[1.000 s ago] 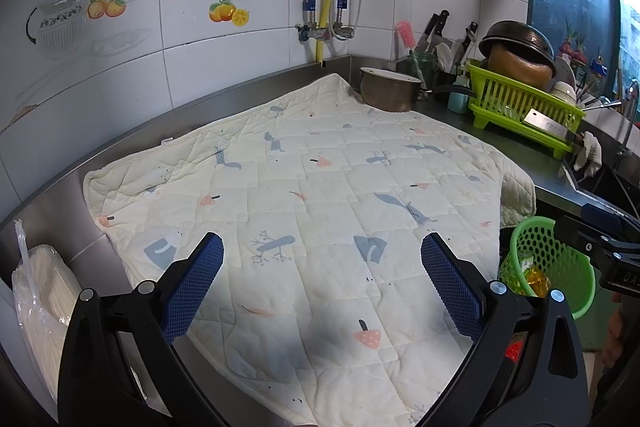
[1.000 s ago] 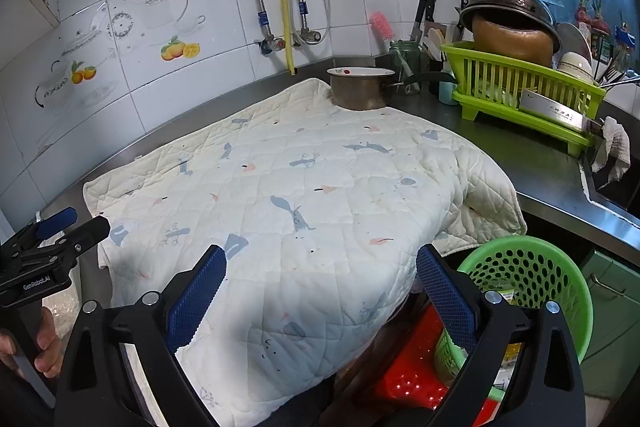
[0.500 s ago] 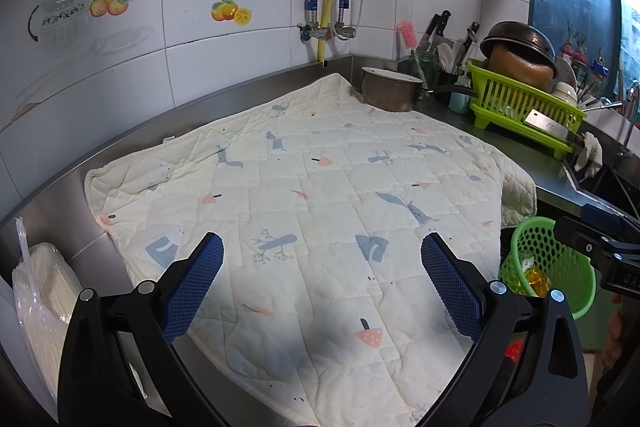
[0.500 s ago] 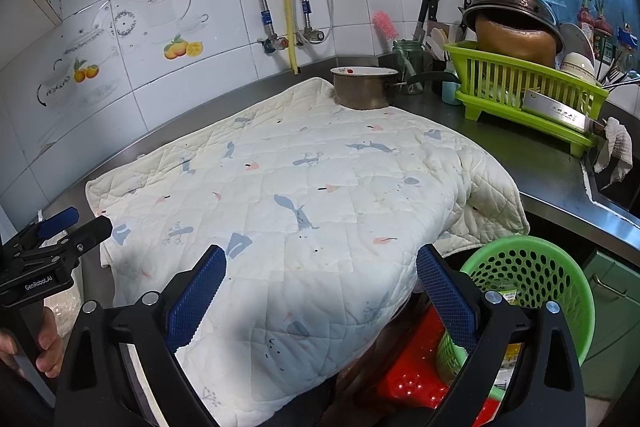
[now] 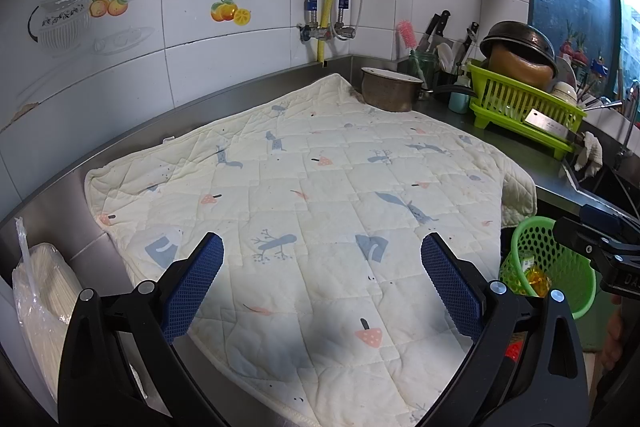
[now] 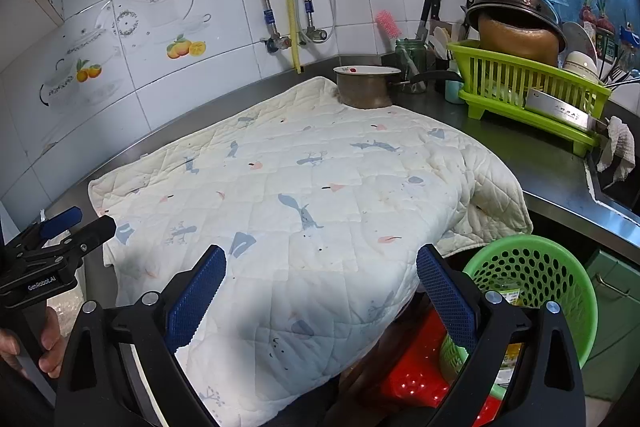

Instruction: Collect trash

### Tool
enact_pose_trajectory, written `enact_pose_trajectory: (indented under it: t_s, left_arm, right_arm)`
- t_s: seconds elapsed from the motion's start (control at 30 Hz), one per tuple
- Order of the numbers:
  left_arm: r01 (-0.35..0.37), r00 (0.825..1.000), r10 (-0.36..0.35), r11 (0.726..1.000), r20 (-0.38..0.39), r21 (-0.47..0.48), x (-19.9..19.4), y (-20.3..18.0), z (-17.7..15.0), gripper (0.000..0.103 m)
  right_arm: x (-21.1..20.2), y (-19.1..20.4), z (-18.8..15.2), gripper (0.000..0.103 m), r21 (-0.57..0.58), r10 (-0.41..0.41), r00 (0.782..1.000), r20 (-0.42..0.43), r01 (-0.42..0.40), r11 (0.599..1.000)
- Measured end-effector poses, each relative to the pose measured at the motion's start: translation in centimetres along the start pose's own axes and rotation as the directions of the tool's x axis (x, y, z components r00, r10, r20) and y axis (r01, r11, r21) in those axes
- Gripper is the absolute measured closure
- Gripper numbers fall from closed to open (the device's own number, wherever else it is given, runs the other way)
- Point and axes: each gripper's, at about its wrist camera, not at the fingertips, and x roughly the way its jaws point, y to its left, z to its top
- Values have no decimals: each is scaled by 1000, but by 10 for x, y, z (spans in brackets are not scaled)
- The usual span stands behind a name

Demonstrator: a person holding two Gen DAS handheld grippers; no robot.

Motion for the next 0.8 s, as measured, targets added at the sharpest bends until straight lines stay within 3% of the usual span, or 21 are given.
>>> enact_pose_trajectory:
  t_s: [0.8]
  left_arm:
    - [-3,1000,3,1000,16,6,-2,-1,1,5]
  right_arm:
    - [0,1,1,10,6,7,1000,0,-7,1000]
